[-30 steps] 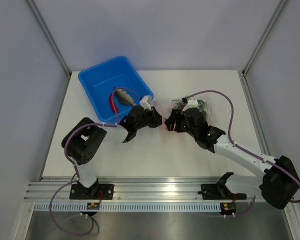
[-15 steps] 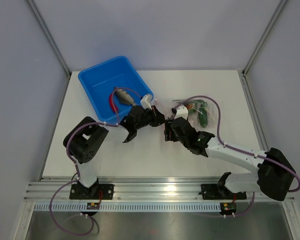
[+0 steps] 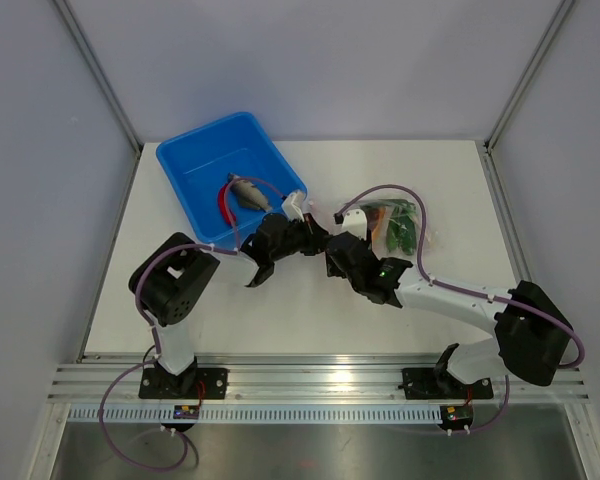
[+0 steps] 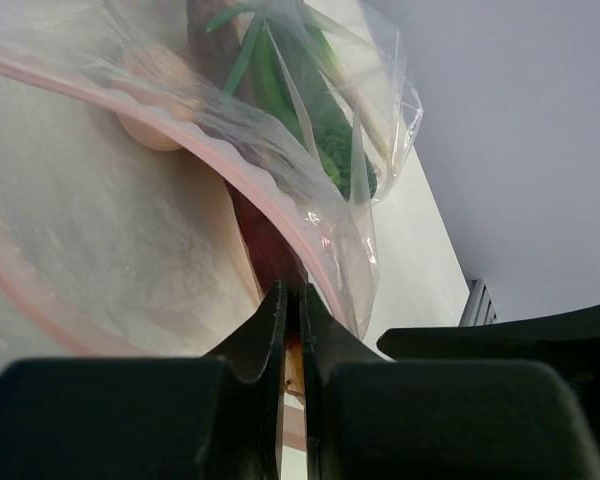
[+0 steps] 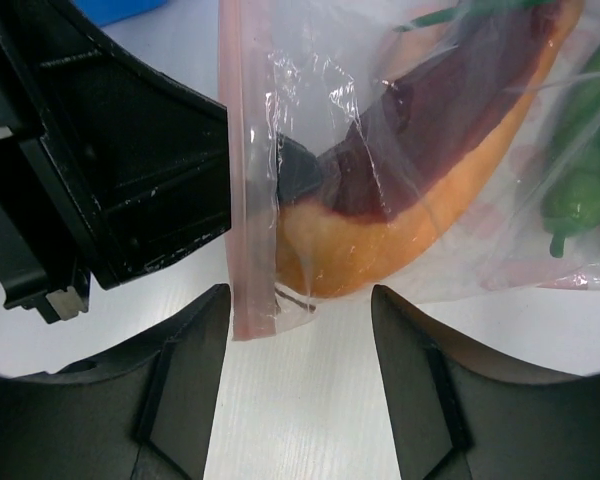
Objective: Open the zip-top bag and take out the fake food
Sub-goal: Pick up the food from the zipper food storage bag.
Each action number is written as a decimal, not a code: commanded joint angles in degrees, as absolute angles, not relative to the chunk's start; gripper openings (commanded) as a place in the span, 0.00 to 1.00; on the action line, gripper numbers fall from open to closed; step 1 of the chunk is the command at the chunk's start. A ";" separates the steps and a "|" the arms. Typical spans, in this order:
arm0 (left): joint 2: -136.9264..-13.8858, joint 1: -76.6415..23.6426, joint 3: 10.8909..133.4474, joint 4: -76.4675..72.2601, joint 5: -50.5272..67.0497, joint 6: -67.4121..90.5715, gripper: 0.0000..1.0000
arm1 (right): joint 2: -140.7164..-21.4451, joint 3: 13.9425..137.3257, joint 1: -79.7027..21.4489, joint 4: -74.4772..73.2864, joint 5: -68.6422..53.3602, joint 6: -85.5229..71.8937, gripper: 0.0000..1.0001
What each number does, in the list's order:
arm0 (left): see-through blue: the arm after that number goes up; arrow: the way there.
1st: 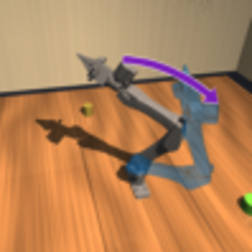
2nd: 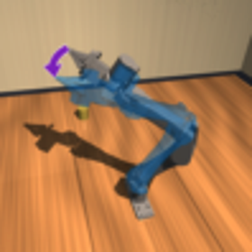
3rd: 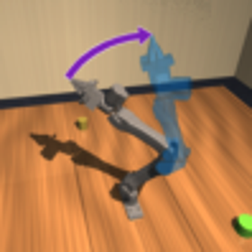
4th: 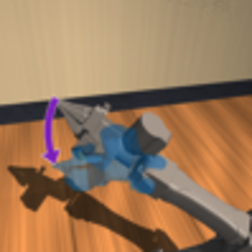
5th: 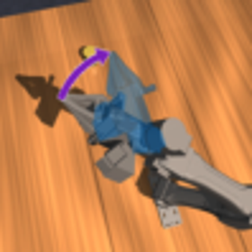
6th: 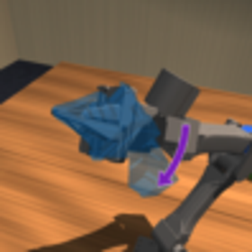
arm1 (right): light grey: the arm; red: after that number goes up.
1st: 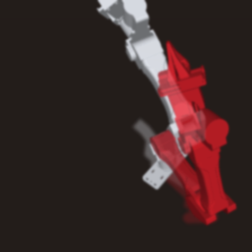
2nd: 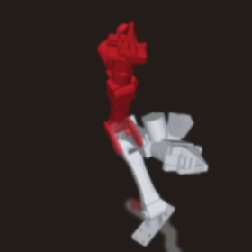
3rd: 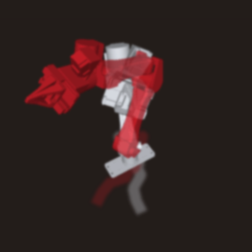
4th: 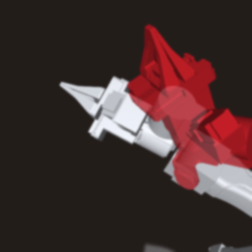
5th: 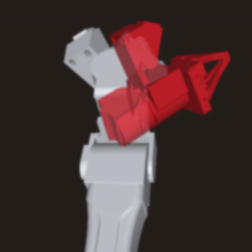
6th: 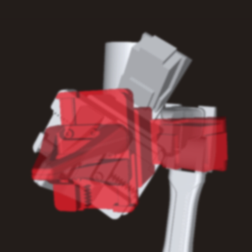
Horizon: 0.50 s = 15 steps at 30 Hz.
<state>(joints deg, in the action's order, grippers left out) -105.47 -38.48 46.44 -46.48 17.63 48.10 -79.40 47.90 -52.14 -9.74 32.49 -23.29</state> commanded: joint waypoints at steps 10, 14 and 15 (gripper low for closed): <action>-103.71 -39.55 45.26 -52.56 17.75 47.81 0.00 | -81.91 51.77 -52.47 -9.49 38.14 -23.20 0.49; -103.71 -39.46 45.35 -52.65 17.67 47.64 0.00 | -81.48 51.50 -52.47 -9.84 38.58 -23.55 0.35; -103.54 -39.46 45.44 -52.39 17.49 47.72 0.00 | -81.47 51.42 -52.56 -10.28 38.67 -23.82 0.32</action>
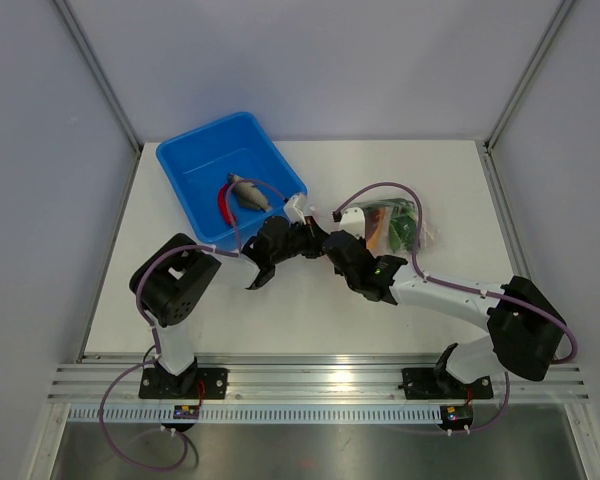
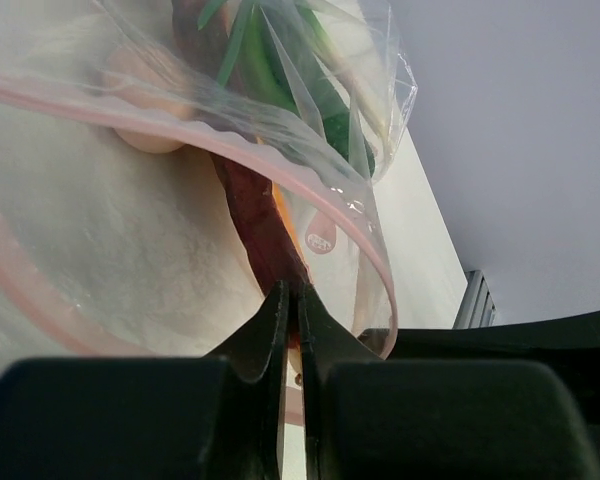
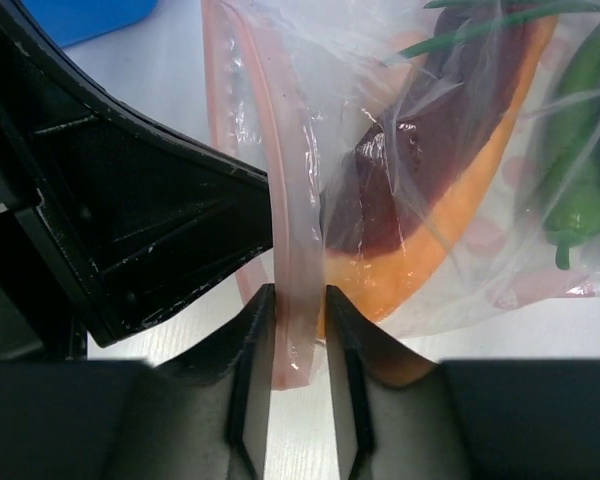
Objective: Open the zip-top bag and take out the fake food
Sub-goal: Pick up the food from the zipper food storage bag.
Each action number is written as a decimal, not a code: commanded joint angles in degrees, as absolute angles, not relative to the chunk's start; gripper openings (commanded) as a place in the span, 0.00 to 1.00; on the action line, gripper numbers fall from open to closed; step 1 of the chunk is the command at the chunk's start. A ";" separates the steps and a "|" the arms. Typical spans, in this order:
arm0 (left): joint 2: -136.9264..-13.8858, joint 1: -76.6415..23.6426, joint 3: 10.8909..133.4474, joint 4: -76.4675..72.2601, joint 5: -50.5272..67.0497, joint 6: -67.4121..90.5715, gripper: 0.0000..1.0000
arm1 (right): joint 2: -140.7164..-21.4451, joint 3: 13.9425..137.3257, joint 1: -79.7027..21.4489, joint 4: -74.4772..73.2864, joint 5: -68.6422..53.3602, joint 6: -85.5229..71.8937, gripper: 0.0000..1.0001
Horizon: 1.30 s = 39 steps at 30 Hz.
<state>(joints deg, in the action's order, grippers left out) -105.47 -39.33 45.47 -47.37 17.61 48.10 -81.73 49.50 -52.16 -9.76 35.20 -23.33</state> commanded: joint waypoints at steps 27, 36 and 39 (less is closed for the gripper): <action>-105.38 -39.99 45.35 -48.60 20.48 47.81 0.43 | -78.14 49.22 -52.47 -11.07 38.41 -25.66 0.21; -110.12 -40.69 45.97 -52.38 26.36 51.85 0.46 | -78.31 49.13 -52.47 -10.90 38.32 -25.84 0.20; -110.48 -40.69 45.70 -52.12 27.33 52.65 0.46 | -78.22 49.04 -52.38 -10.81 38.41 -25.93 0.20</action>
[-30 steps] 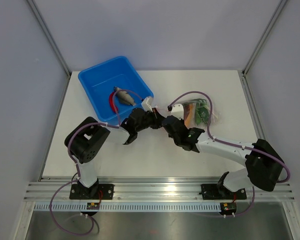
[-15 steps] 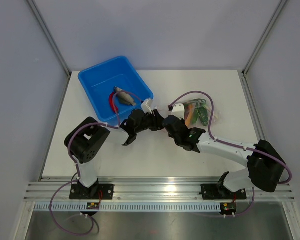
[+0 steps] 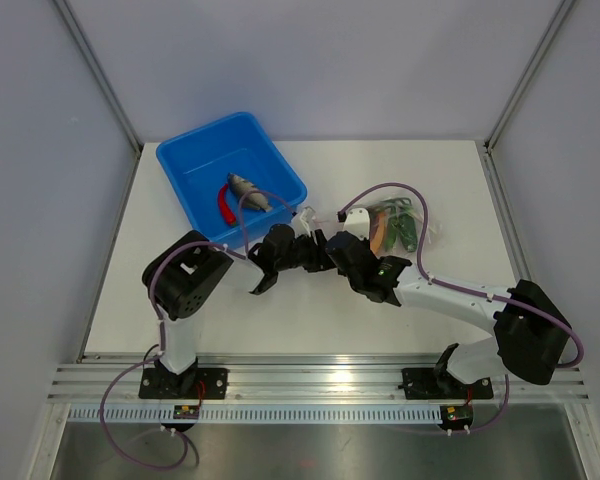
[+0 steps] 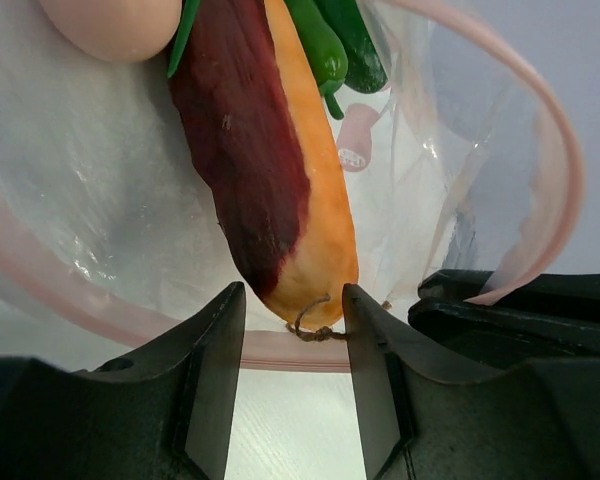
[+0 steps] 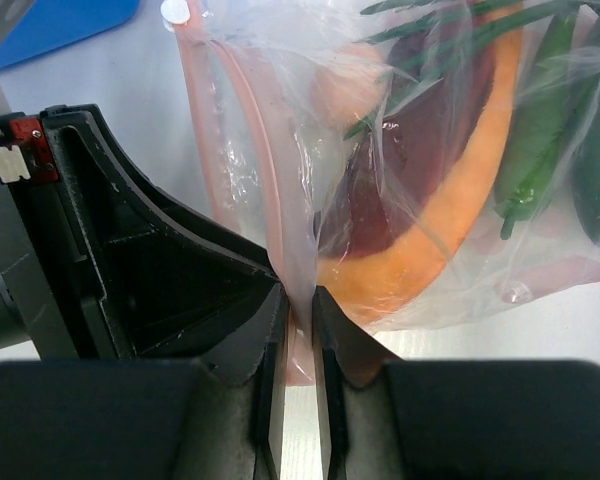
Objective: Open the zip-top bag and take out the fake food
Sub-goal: Pick up the food from the zipper food storage bag.
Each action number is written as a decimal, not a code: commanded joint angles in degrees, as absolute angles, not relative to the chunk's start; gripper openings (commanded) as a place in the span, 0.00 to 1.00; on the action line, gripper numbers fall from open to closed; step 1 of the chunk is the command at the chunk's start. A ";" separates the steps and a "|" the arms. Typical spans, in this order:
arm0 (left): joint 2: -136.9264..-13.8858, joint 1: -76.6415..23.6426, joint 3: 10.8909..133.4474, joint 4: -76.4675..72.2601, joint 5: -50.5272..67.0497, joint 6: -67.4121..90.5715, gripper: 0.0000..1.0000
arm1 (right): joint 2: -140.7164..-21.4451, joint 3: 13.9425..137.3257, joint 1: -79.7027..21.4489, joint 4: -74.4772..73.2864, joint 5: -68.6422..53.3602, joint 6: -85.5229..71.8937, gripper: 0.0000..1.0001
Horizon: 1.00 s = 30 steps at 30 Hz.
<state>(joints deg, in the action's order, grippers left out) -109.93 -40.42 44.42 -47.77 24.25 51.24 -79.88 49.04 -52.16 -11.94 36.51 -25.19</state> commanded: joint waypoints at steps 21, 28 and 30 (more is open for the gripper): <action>-114.43 -40.69 48.43 -54.49 29.89 55.46 0.22 | -77.96 48.87 -52.47 -10.64 37.88 -26.37 0.16; -111.54 -39.38 46.14 -55.99 26.46 54.76 0.11 | -77.96 48.69 -52.38 -11.60 38.06 -27.68 0.06; -111.10 -38.94 46.14 -55.55 25.75 54.41 0.07 | -77.78 48.69 -52.38 -11.60 38.23 -27.77 0.06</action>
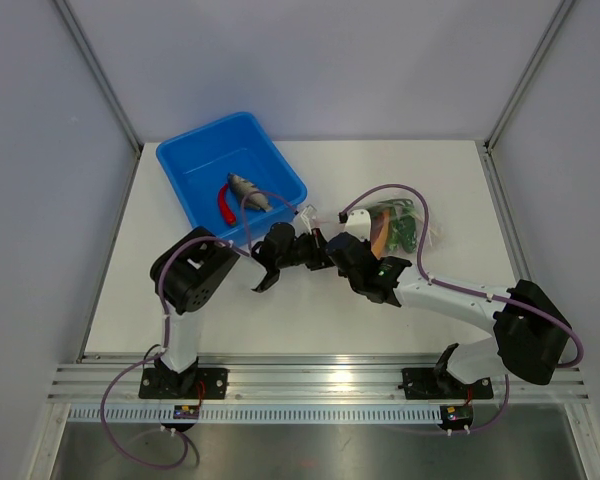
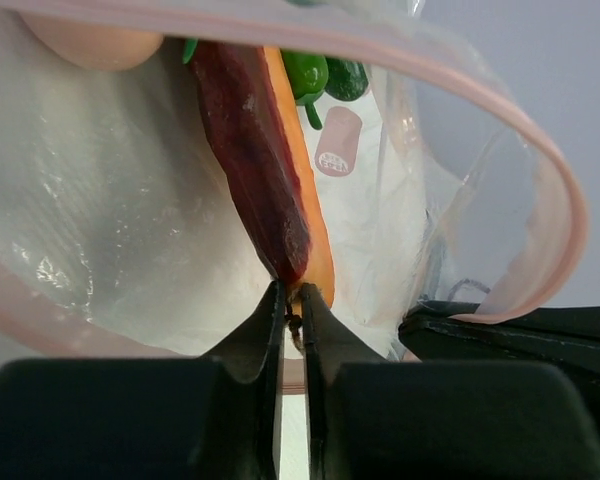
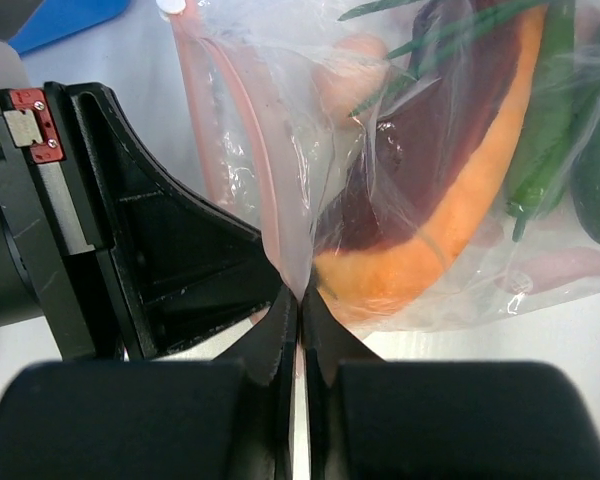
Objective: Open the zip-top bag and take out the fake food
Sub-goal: Pick up the food from the zipper food storage bag.
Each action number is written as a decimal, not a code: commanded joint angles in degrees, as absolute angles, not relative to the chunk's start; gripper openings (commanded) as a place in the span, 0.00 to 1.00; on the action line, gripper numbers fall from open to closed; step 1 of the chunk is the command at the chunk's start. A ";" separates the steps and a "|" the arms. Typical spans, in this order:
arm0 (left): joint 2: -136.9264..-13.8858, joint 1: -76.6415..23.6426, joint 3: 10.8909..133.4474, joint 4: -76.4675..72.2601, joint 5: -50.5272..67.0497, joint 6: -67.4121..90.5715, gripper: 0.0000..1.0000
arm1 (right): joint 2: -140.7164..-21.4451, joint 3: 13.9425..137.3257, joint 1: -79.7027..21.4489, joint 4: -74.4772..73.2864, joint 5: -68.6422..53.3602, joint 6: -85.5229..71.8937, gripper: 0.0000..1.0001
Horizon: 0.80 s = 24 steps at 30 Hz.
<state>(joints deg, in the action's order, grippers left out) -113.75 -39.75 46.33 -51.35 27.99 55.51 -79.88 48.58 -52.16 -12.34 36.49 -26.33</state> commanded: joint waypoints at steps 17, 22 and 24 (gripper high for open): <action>-104.34 -35.86 47.73 -46.32 19.61 46.86 0.00 | -80.59 50.27 -52.38 -15.38 41.92 -30.67 0.00; -100.38 -35.86 46.58 -41.05 16.61 43.24 0.00 | -83.23 52.20 -52.38 -17.75 44.03 -31.55 0.00; -99.50 -35.86 45.36 -40.17 16.70 43.15 0.00 | -84.55 53.08 -52.38 -18.37 45.00 -32.16 0.00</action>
<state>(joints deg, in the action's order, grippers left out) -102.37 -36.10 46.61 -41.36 19.18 46.24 -83.15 49.95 -52.16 -16.82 40.47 -30.26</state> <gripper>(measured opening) 0.015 0.039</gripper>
